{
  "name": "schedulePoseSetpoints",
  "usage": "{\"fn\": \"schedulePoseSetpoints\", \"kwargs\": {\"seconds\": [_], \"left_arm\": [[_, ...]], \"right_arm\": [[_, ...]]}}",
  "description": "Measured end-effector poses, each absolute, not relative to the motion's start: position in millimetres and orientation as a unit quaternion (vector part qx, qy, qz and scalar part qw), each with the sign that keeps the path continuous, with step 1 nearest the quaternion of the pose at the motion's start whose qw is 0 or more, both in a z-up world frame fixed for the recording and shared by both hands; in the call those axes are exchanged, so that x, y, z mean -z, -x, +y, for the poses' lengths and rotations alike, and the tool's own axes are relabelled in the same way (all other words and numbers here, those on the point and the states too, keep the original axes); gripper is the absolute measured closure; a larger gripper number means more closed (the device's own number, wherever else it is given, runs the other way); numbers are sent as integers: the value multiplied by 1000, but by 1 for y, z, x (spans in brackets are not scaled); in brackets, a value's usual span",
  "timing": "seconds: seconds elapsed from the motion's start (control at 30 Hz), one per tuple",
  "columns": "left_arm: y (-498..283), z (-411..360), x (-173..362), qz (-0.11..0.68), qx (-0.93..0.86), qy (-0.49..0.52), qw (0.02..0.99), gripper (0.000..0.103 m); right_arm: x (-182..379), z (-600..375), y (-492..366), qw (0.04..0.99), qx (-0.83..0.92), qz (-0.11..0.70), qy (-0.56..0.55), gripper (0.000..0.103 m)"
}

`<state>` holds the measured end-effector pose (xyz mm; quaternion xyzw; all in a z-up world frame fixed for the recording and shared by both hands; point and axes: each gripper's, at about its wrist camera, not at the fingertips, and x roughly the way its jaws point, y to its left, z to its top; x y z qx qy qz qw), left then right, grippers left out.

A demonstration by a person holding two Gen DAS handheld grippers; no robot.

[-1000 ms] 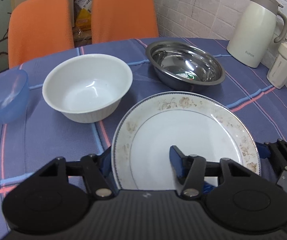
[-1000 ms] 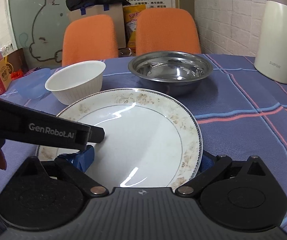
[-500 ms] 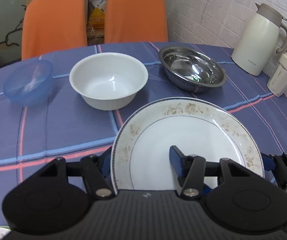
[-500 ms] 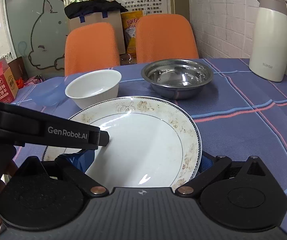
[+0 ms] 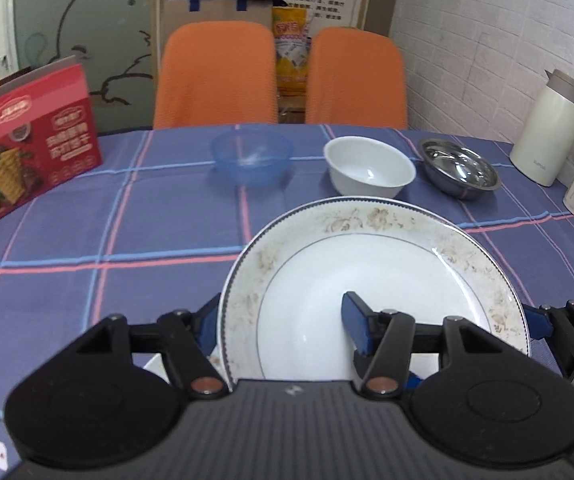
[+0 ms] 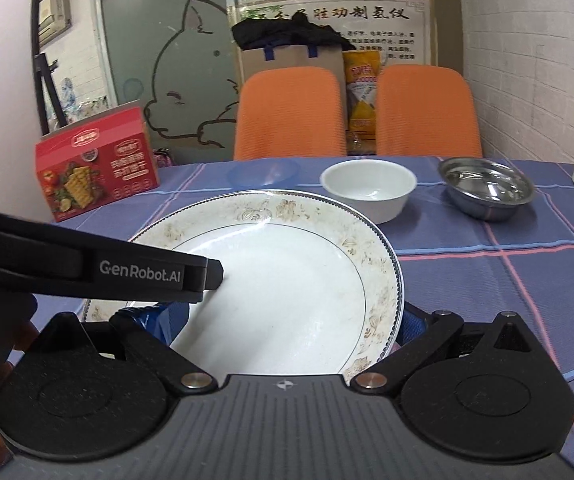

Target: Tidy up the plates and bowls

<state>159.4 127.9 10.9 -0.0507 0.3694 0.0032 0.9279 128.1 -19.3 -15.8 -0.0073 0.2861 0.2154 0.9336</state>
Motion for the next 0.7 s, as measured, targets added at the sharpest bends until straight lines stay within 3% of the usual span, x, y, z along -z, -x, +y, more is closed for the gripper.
{"fn": "schedulePoseSetpoints", "kwargs": {"seconds": [0.6,0.7], "left_arm": [[-97,181,33,363,-10,112,925,43],[-94,186,31,356,-5,128,926,35]], "right_arm": [[50,25,-88,912,-240,328,57,13],[53,18,-88,906,-257,334,38,15]]}}
